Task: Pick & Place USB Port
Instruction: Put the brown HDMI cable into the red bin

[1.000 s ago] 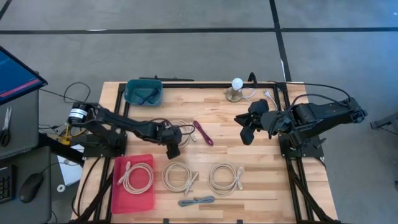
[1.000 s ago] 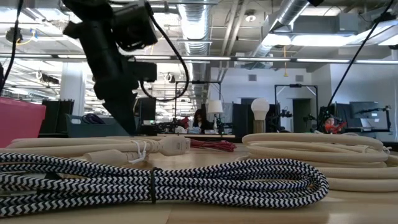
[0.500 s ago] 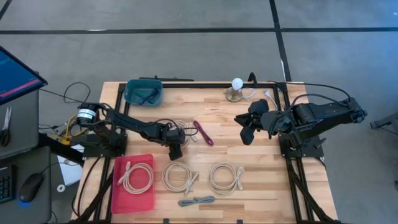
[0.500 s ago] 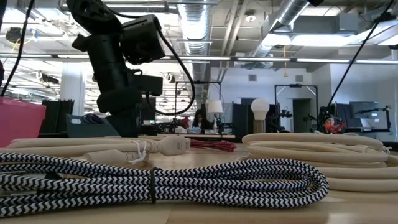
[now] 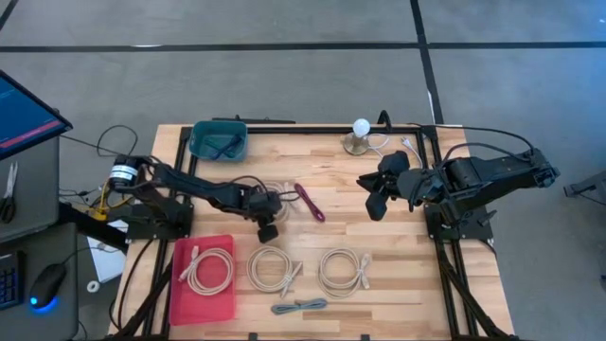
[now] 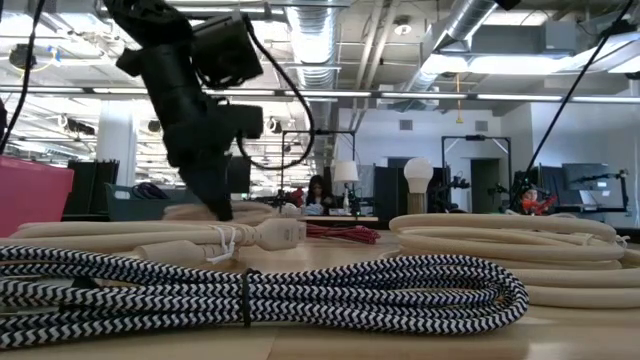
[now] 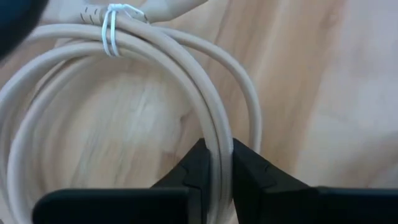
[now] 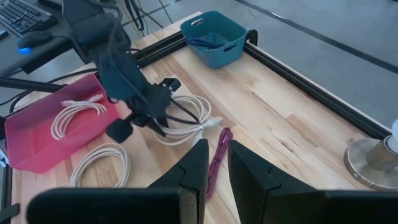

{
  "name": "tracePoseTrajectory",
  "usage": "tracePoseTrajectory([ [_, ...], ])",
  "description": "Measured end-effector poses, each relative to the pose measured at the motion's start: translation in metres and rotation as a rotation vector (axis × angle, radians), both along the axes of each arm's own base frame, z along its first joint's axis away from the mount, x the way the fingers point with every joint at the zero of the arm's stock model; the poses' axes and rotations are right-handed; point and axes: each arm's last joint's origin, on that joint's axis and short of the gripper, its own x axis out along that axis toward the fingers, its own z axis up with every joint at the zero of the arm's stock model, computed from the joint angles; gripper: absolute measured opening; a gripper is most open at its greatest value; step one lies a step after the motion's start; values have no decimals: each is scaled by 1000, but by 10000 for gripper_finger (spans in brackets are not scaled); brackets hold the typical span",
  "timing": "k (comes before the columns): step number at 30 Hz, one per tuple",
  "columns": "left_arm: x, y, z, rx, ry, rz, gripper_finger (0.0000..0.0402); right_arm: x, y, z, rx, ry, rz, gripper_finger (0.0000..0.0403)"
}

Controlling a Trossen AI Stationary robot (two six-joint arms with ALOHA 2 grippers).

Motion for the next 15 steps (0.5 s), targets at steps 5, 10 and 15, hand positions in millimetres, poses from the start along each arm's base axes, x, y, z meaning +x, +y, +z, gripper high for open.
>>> tracePoseTrajectory([
  [5, -6, 0, 26, -52, -101, -19, 39, 0, 0, 0, -1, 1, 0, 54],
  [10, -19, 0, 64, -95, -257, -14, 39, 0, 0, 0, -2, 5, 0, 54],
  [15, -40, 0, 104, -148, -433, 19, 39, 0, 0, 0, -17, 11, 7, 54],
])
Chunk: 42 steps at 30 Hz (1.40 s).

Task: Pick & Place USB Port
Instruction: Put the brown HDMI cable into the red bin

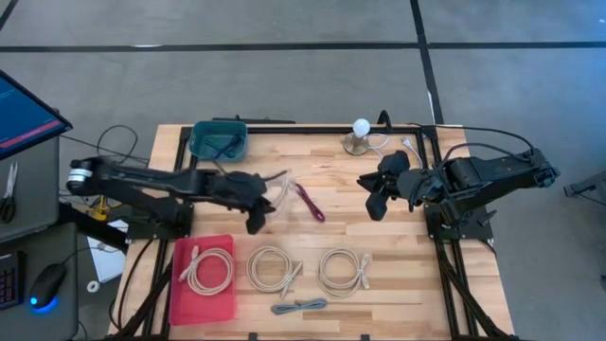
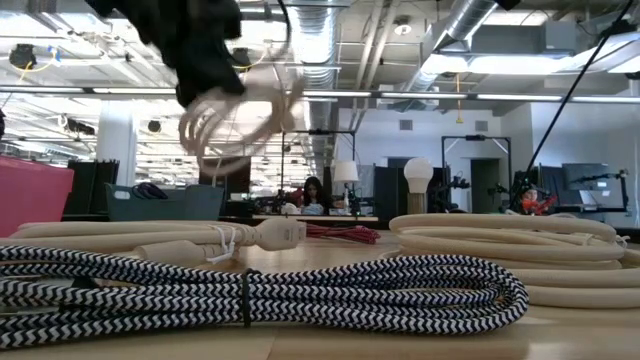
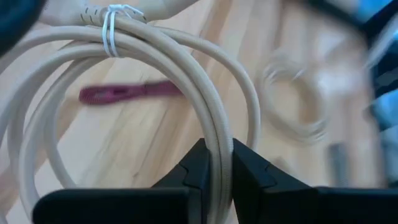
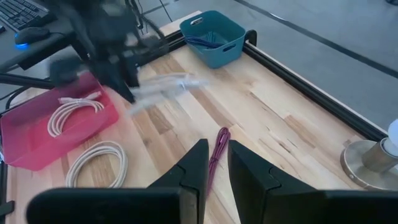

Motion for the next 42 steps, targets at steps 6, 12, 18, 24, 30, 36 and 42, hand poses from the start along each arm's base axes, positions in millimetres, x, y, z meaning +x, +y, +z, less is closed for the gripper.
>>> tracePoseTrajectory([
  [6, -31, -2, 37, -200, -170, 62, 39, 0, -2, 0, -7, 3, -5, 54],
  [12, -56, -12, 47, -418, -147, 150, 39, 1, -7, 0, -20, 9, -21, 54],
  [18, -71, -32, 41, -568, -6, 168, 39, 1, -12, 0, -27, 20, -42, 54],
  [24, -80, -58, 41, -720, 84, 112, 39, 1, -17, -2, -32, 39, -65, 54],
  [30, -89, -76, 57, -762, 66, 87, 39, 1, -23, -2, -32, 39, -90, 54],
  [36, -102, -72, 89, -663, 28, 128, 39, 2, -28, -2, -31, 40, -113, 54],
  [42, -116, -72, 93, -625, 148, 140, 39, 2, -28, -2, -30, 40, -115, 54],
])
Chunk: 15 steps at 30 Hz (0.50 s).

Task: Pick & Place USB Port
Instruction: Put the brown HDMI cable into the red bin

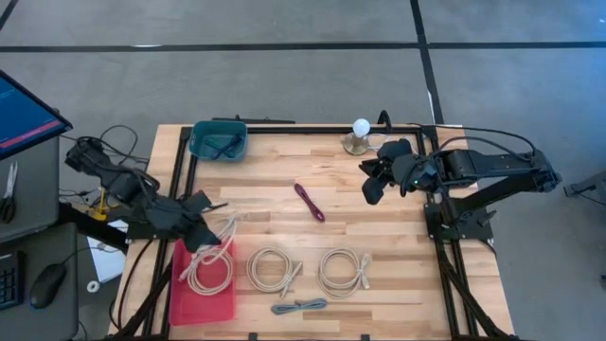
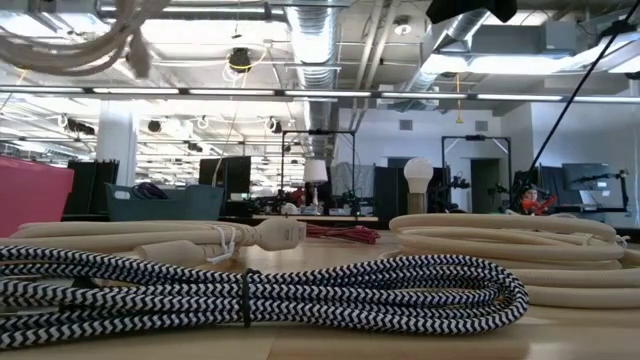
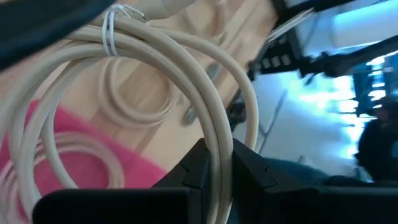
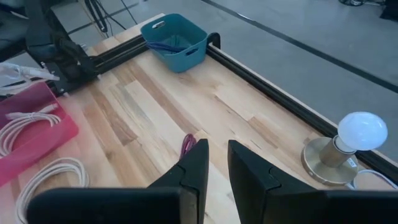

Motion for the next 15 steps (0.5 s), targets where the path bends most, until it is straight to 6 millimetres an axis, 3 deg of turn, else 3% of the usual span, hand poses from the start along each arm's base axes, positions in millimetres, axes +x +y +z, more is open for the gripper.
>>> tracePoseTrajectory([
  [10, 0, -24, -29, 32, 348, -66, 39, 0, 2, 0, 4, -5, 11, 54],
  [15, 3, -43, -39, 56, 417, -115, 39, 0, 1, 0, 4, -5, 6, 54],
])
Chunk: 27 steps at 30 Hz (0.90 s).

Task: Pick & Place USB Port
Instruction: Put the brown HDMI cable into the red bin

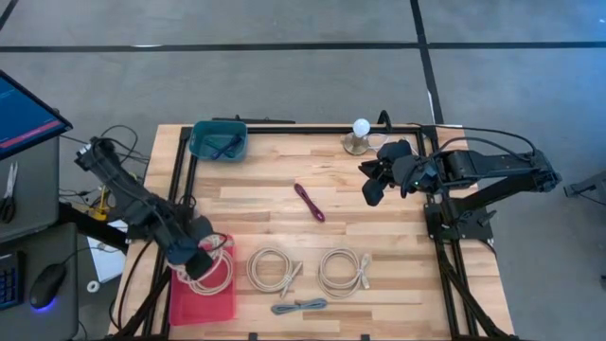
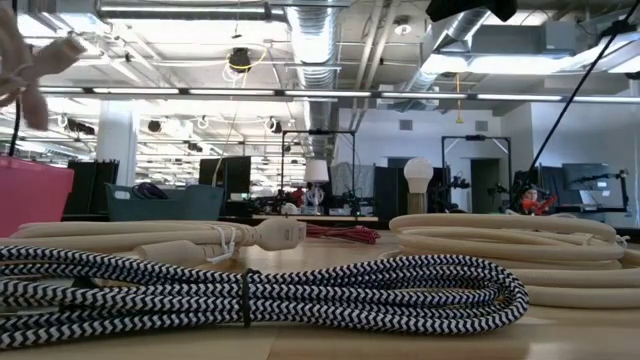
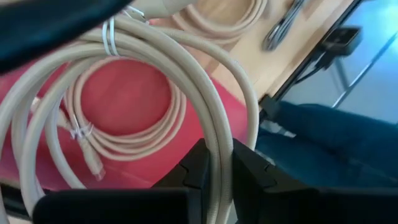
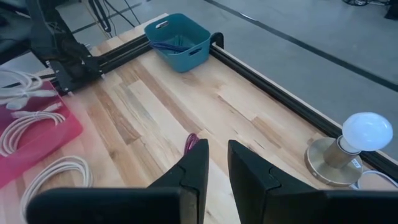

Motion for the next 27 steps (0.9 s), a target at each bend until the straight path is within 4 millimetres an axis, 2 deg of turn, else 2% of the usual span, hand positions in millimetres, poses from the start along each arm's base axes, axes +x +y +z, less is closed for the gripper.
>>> tracePoseTrajectory([
  [10, 3, -30, -18, 33, 73, -25, 39, 0, 0, 0, -2, 0, -3, 54],
  [15, 13, -42, -40, 43, 79, -29, 39, 0, 0, 0, -3, 0, -3, 54],
  [27, 13, -48, -88, 22, 122, -33, 39, 0, 1, 0, -4, 2, 1, 54],
])
